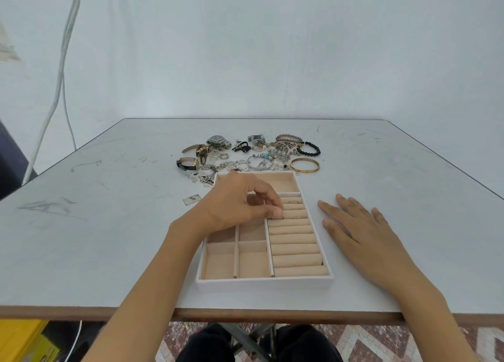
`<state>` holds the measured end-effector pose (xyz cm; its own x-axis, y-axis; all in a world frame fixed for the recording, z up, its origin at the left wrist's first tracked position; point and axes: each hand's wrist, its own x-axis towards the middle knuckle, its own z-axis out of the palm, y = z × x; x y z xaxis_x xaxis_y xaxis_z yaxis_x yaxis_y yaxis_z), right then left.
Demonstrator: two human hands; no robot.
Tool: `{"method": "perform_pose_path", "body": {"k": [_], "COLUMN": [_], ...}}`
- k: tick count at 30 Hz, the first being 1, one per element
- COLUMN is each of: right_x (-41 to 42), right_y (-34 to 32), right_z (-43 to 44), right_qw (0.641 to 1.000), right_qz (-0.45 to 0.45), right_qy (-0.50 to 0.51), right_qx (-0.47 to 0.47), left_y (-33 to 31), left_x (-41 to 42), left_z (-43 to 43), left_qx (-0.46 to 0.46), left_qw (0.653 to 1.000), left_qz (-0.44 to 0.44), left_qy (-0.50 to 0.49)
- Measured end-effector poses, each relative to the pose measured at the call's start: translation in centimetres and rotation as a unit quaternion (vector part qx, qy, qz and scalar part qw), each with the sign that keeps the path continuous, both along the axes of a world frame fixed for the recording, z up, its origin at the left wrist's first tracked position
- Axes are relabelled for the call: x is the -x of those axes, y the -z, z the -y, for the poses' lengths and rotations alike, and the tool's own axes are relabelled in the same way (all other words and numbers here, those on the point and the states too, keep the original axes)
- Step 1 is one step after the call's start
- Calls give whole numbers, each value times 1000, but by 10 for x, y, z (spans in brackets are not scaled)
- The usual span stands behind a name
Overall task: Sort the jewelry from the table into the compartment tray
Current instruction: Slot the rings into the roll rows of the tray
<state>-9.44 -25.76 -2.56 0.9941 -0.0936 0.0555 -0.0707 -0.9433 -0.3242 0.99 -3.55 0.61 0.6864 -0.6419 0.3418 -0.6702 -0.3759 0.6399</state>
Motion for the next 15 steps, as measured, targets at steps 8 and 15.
{"method": "perform_pose_path", "body": {"k": [8, 15], "right_x": [0, 1], "right_y": [0, 2], "right_z": [0, 0], "right_qw": [1000, 1000], "right_qz": [4, 7], "right_qy": [2, 1], "right_qx": [-1, -3], "left_y": [2, 0], "left_x": [-1, 0], "left_z": [0, -1], "left_qx": [15, 41], "left_qw": [999, 995], "left_qz": [-47, -92], "left_qy": [-7, -2]}}
